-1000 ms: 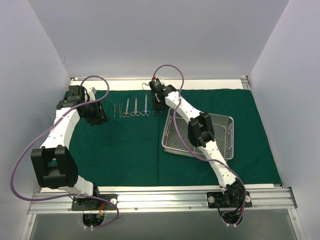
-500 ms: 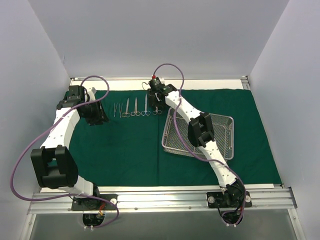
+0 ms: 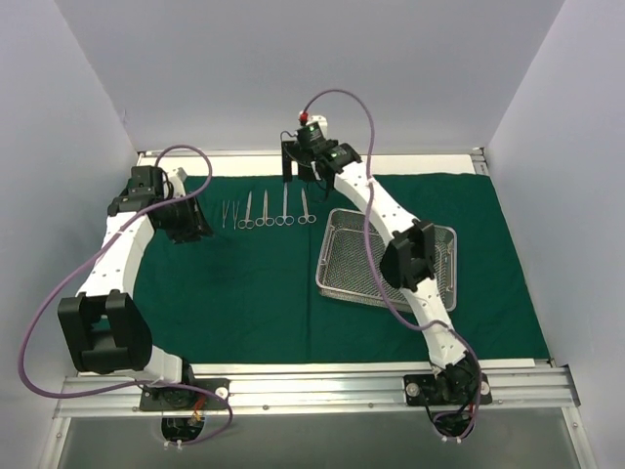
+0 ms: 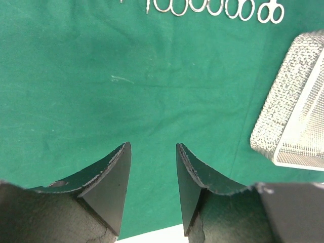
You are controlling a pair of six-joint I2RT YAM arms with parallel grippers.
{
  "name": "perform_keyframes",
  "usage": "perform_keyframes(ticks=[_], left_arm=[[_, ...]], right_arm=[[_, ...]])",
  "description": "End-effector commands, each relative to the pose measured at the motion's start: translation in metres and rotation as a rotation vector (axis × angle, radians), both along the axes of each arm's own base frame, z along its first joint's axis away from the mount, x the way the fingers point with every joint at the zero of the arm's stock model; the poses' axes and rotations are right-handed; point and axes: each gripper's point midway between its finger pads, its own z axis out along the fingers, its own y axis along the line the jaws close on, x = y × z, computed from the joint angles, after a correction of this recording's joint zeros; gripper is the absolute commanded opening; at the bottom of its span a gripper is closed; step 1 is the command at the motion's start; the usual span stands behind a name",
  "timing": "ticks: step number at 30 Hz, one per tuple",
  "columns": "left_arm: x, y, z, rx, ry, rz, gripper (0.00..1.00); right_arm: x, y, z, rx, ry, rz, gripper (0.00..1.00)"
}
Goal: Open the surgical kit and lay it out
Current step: Reset both arms
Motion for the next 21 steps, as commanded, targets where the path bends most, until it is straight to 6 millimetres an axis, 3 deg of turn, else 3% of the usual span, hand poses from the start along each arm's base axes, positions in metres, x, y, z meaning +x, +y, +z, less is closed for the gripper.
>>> perform_keyframes(ticks=[1, 3, 8, 9, 10, 11, 12, 13, 14, 15, 16, 17, 18, 19, 20, 21], left_arm=[[0.005, -0.004, 0.032, -0.026, -0.107, -0.017, 0.50], [0.003, -0.004, 0.036, -0.027, -0.119, -0.015, 0.50], [-0.001, -0.011, 0.040, -0.073, -0.137, -0.009, 0.52], [-0.004, -0.015, 0.041, -0.095, -0.146, -0.012, 0.85], [-0.005, -0.017, 0.042, -0.113, -0.150, -0.012, 0.94], [-0.006, -0.020, 0.043, -0.134, -0.146, -0.001, 0.94], [-0.010, -0.023, 0.044, -0.149, -0.152, 0.002, 0.94], [-0.012, -0.024, 0.045, -0.161, -0.155, 0.004, 0.94], [-0.014, -0.026, 0.046, -0.175, -0.156, 0.017, 0.94], [-0.017, -0.026, 0.051, -0.183, -0.181, 0.026, 0.94], [-0.023, -0.030, 0.044, -0.206, -0.167, 0.029, 0.94], [-0.027, -0.035, 0.045, -0.247, -0.163, 0.042, 0.94], [-0.027, -0.039, 0.057, -0.276, -0.234, 0.037, 0.94], [-0.037, -0.044, 0.042, -0.307, -0.211, 0.047, 0.94], [-0.042, -0.052, 0.043, -0.352, -0.216, 0.058, 0.94], [-0.043, -0.056, 0.058, -0.370, -0.311, 0.043, 0.94]], right_arm=[[-0.017, -0.004, 0.137, 0.092, -0.250, 0.009, 1.00], [-0.031, -0.017, 0.149, 0.086, -0.260, -0.011, 1.00], [-0.064, -0.044, 0.141, 0.030, -0.189, -0.049, 1.00], [-0.075, -0.052, 0.152, 0.030, -0.204, -0.063, 1.00], [-0.084, -0.067, 0.128, -0.038, -0.167, -0.105, 1.00], [-0.093, -0.071, 0.124, -0.051, -0.160, -0.119, 1.00], [-0.107, -0.082, 0.137, -0.043, -0.182, -0.136, 1.00], [-0.118, -0.094, 0.111, -0.094, -0.149, -0.158, 1.00], [-0.130, -0.098, 0.110, -0.088, -0.149, -0.171, 1.00], [-0.144, -0.109, 0.125, -0.057, -0.177, -0.184, 1.00], [-0.158, -0.118, 0.097, -0.084, -0.139, -0.184, 1.00], [-0.168, -0.122, 0.094, -0.066, -0.139, -0.184, 1.00], [-0.183, -0.130, 0.108, -0.017, -0.172, -0.183, 1.00], [-0.189, -0.133, 0.106, 0.009, -0.184, -0.182, 1.00], [-0.205, -0.141, 0.078, -0.013, -0.143, -0.173, 1.00], [-0.219, -0.146, 0.089, 0.036, -0.182, -0.158, 1.00]])
